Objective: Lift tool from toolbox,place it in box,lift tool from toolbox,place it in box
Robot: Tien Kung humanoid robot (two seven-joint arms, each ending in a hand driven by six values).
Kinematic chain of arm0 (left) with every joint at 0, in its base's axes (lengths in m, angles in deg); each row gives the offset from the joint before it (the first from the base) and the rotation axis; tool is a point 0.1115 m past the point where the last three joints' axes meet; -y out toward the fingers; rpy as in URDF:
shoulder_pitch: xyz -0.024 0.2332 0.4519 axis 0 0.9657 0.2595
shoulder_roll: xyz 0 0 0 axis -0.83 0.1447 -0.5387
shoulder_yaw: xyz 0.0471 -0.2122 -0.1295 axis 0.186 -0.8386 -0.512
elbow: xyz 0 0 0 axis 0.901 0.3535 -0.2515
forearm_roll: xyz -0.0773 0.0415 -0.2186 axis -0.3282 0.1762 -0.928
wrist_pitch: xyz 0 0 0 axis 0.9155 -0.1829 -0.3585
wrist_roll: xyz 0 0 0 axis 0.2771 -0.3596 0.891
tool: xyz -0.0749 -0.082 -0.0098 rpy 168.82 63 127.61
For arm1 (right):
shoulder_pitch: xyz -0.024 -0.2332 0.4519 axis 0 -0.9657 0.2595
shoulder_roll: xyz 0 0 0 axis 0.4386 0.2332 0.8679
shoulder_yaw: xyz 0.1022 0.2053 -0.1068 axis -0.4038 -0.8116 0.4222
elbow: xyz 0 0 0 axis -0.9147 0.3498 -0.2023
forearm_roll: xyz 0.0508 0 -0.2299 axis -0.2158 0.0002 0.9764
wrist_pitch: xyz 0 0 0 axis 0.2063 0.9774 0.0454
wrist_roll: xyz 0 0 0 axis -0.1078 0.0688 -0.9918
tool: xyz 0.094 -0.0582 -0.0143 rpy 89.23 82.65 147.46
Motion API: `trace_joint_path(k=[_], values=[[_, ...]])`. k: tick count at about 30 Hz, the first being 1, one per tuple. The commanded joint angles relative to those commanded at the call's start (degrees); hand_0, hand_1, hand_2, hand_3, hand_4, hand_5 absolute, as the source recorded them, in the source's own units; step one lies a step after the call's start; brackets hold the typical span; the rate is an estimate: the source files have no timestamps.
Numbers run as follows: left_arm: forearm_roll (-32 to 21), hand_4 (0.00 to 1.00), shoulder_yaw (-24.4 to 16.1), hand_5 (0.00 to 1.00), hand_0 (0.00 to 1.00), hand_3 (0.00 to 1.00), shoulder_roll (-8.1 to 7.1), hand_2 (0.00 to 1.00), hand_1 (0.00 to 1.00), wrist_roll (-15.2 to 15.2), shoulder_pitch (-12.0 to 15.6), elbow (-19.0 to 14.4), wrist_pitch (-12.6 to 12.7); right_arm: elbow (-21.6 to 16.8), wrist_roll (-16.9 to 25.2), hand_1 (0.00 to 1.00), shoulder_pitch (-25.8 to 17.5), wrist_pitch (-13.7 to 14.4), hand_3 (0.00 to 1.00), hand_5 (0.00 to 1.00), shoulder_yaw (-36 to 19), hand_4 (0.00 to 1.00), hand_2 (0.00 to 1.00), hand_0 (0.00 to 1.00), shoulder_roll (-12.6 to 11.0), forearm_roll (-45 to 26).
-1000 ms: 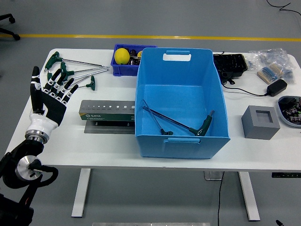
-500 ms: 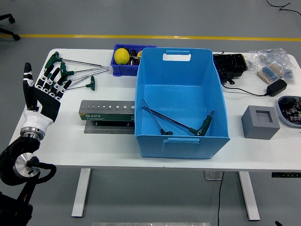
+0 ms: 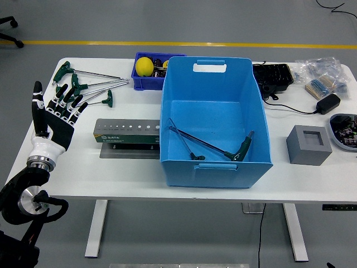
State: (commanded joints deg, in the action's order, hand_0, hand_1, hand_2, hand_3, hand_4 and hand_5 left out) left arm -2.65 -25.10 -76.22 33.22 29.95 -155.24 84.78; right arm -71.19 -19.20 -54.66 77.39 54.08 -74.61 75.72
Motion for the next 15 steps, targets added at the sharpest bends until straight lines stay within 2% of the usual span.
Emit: trace_joint_path(k=[15], values=[[-0.77, 0.936, 0.09, 0.860, 0.745, 0.747, 0.18, 0.832, 0.748, 1.24, -0.05, 0.53, 0.53, 0.00, 0.12, 0.697, 0.03, 0.03, 0.668, 0.800, 0.19, 0.915, 0.757, 0.712, -0.06, -0.31]])
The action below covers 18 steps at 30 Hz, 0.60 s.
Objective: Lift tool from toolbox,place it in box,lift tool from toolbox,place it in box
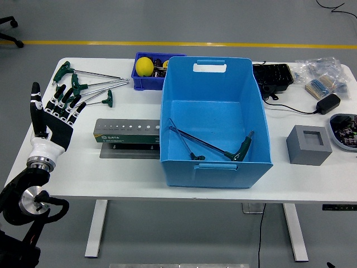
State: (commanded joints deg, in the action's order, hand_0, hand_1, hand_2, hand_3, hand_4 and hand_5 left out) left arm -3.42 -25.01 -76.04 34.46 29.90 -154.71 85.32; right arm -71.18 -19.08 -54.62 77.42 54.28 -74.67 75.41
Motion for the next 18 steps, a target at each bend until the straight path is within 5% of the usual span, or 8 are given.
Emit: trace_joint_path(k=[18], values=[[-0.53, 0.930, 0.29, 0.899, 0.744, 0.745, -0.26, 0.830, 0.749, 0.59, 0.06, 0.56, 0.22, -0.03, -0.12, 0.698, -0.10, 0.20, 0.666, 0.798, -0.45, 0.911, 0.757, 0.714, 0.22, 0.49]])
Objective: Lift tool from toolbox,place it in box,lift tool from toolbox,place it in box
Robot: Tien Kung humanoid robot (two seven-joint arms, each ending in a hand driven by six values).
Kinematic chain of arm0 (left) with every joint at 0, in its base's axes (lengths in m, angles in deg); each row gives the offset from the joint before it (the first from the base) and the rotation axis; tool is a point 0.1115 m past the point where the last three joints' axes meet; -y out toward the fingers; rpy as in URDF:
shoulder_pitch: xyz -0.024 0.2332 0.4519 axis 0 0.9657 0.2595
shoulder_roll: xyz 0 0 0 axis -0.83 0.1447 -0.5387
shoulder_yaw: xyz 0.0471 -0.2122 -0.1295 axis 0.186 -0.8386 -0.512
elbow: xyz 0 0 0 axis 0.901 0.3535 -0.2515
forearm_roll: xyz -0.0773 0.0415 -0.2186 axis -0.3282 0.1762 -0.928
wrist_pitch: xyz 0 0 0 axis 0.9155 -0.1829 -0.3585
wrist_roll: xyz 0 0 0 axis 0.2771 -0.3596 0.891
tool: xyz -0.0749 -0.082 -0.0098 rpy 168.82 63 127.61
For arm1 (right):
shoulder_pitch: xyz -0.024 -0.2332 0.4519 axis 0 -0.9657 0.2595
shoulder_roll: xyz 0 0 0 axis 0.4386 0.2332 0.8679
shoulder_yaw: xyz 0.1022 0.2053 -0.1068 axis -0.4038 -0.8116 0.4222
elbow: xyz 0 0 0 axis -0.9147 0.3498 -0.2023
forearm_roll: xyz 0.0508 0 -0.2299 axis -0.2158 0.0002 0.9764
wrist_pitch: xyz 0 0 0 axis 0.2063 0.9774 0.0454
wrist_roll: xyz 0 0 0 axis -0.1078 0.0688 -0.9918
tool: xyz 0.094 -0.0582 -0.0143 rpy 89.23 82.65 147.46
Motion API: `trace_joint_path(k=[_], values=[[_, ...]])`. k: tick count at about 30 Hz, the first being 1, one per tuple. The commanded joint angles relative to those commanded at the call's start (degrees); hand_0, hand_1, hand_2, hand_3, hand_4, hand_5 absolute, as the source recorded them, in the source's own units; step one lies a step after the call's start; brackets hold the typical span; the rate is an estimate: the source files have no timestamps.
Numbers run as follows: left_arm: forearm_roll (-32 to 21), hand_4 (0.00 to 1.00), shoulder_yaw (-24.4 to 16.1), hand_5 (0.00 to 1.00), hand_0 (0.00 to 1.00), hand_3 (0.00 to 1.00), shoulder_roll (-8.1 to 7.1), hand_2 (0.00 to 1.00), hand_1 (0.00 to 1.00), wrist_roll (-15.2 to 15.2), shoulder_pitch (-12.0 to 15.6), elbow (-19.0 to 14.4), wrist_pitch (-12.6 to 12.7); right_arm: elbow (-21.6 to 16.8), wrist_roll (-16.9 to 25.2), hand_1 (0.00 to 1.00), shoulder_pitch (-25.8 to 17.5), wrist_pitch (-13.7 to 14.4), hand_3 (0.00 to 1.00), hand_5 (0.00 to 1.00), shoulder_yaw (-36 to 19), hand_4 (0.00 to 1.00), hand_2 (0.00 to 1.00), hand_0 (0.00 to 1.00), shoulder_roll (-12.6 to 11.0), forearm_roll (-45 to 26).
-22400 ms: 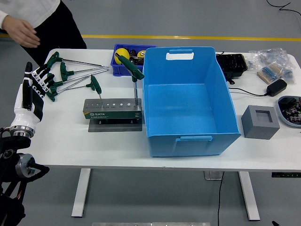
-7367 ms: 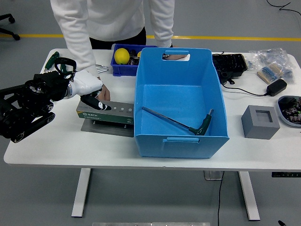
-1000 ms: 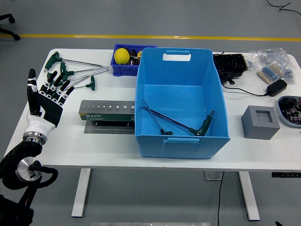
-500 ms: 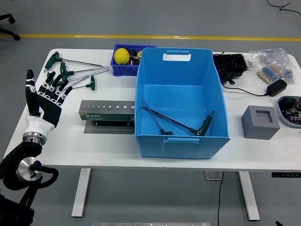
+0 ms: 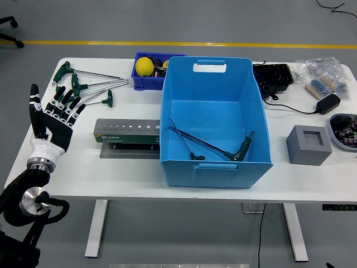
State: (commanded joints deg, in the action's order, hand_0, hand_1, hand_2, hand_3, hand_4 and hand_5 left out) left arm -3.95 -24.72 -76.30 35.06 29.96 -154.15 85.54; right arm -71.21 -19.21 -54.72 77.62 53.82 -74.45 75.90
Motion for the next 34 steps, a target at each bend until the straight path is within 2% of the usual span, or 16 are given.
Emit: trace_joint_path(k=[20, 30, 34], values=[[1.90, 0.925, -0.89, 0.925, 0.744, 0.745, 0.18, 0.830, 0.749, -0.10, -0.13, 0.34, -0.41, 0.02, 0.14, 0.697, -0.02, -0.12, 0.664, 0.797, 0.31, 0.908, 0.756, 0.713, -0.14, -0.43], [17.23, 0.926, -3.99, 0.938, 0.763, 0.746, 0.32, 0.841, 0.770, -1.18, -0.26, 0.19, -1.78, 0.02, 0.13, 0.698, 0.11, -0.03, 0.663, 0.797, 0.21, 0.908, 0.756, 0.713, -0.14, -0.27], [19.12, 0.926, -3.92, 0.938, 0.763, 0.746, 0.30, 0.841, 0.770, -1.36, -0.34, 0.36, -2.38, 0.00, 0.15, 0.698, 0.18, -0.04, 0.663, 0.797, 0.28, 0.908, 0.756, 0.713, -0.16, -0.38]])
